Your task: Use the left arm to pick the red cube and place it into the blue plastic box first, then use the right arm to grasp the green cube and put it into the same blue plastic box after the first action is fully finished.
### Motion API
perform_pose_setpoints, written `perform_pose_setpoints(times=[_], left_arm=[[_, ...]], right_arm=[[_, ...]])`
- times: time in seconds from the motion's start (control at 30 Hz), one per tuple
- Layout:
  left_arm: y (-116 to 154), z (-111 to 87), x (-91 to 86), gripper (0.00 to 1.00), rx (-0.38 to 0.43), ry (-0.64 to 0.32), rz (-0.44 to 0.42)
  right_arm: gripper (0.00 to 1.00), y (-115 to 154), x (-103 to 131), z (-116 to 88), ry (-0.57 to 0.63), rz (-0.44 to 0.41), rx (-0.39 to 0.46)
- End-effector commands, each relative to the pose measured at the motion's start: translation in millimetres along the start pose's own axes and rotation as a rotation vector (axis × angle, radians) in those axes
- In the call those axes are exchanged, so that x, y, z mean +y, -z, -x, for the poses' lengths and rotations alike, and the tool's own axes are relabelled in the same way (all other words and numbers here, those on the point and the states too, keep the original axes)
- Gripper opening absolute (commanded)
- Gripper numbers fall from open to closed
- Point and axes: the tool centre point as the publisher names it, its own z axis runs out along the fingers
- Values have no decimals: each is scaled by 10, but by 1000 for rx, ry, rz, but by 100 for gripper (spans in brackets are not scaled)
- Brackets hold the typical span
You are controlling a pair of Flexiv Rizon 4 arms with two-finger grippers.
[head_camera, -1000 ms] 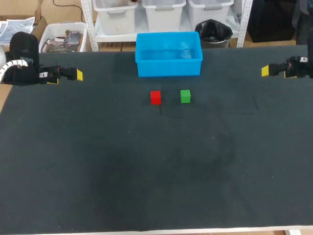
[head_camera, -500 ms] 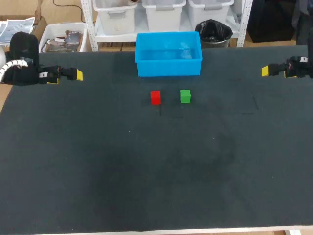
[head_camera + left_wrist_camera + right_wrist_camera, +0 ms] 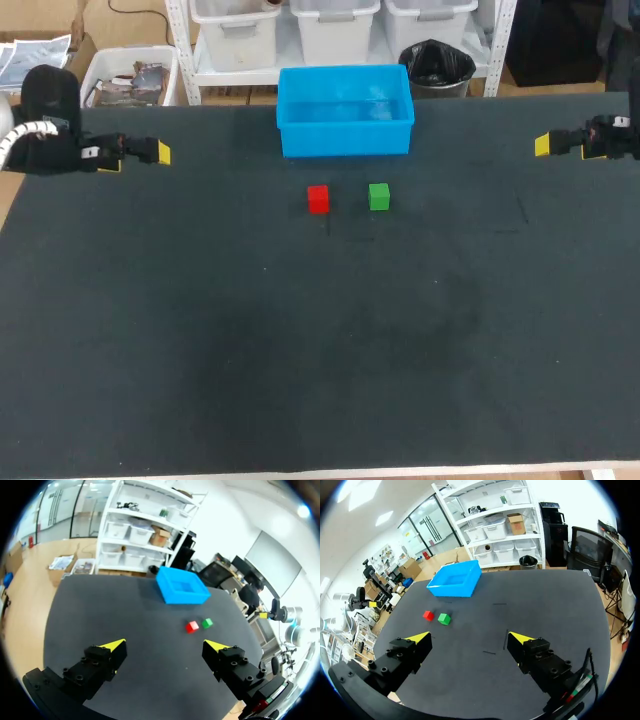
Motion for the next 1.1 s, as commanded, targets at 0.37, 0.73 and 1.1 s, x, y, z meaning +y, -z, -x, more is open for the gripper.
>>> perform_pose_setpoints(times=[0.37,0.73,1.1], left_arm=[[-148,289,-432,100,78,0,105],[-307,396,-725,100,154,-52,239],[-574,364,-893,100,258,-52,371]], right_arm=[[100,2,4,1,0,-2,1],[100,2,4,1,0,-2,1],[100,2,4,1,0,-2,1]])
